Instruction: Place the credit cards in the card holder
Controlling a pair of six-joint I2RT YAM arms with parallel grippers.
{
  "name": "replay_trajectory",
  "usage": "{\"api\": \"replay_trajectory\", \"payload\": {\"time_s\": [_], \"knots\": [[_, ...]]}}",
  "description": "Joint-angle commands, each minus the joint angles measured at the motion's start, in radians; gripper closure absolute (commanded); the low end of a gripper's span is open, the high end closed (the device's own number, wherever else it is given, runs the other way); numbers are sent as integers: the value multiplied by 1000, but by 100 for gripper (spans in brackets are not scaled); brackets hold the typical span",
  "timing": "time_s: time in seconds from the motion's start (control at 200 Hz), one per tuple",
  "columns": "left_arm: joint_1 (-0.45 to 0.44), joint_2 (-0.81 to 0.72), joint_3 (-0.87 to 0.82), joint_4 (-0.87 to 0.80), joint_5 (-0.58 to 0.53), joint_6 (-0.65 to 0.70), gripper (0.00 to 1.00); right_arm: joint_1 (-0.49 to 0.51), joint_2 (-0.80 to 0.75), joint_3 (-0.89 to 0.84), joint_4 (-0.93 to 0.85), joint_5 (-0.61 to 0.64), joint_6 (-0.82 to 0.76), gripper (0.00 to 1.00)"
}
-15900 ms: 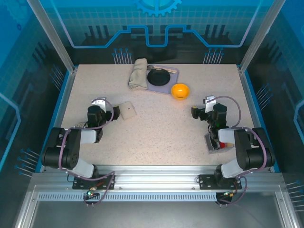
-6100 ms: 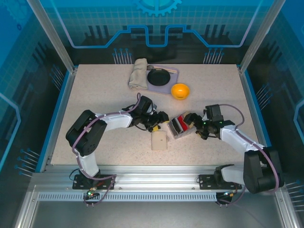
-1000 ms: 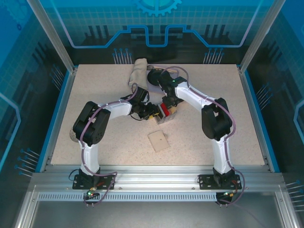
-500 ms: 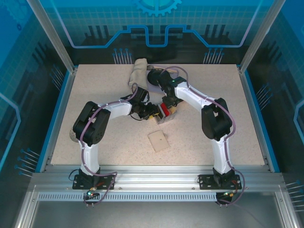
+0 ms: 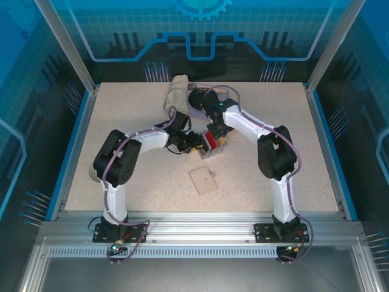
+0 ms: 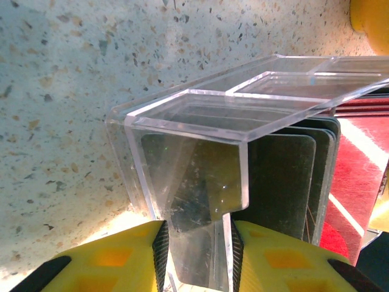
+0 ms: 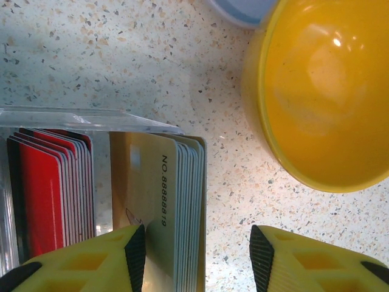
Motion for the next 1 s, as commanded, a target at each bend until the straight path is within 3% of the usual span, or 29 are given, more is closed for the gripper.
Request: {"api": "replay_trajectory", "payload": {"time_s": [0.0, 0.495, 0.99], "knots": [[-5, 8, -9, -146, -18, 29, 66, 3, -35, 32, -27, 64, -13, 50], [-5, 9, -9, -144, -18, 30, 66, 10, -46, 41, -38, 67, -13, 52], [1, 14, -12, -144, -12, 29, 66, 10, -40, 43, -40, 12, -8, 74]]}}
